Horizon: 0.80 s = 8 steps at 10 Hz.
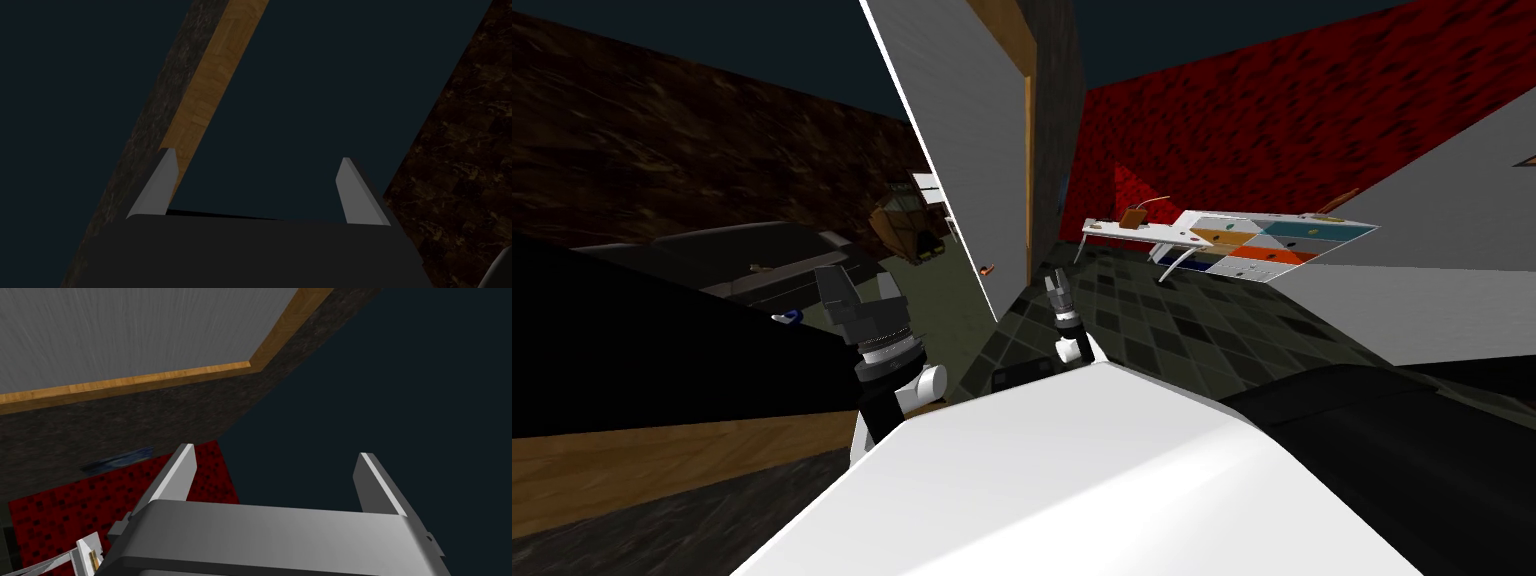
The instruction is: Push the door open
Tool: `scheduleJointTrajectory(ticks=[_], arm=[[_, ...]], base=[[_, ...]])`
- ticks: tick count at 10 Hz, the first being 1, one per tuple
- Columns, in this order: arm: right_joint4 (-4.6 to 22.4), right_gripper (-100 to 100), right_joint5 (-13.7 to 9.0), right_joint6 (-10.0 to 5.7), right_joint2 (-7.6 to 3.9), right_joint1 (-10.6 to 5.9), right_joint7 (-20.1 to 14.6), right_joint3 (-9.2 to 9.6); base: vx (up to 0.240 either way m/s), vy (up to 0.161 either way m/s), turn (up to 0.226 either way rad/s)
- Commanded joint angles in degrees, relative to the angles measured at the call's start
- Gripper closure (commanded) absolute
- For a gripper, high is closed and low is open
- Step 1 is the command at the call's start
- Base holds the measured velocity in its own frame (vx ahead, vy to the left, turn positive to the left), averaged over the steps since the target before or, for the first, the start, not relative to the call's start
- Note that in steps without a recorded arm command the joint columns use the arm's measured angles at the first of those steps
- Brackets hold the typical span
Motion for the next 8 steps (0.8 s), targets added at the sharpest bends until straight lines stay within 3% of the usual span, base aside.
scheduleJointTrajectory(ticks=[1, 8], arm=[[1.7, -100, 0.0, -0.24, -0.30, -0.54, -0.3, 1.39], [10.7, -100, -0.2, -1.13, -1.24, -4.25, -1.3, 7.27]], base=[[0.102, -0.024, -0.011], [0.099, -0.022, -0.012]])
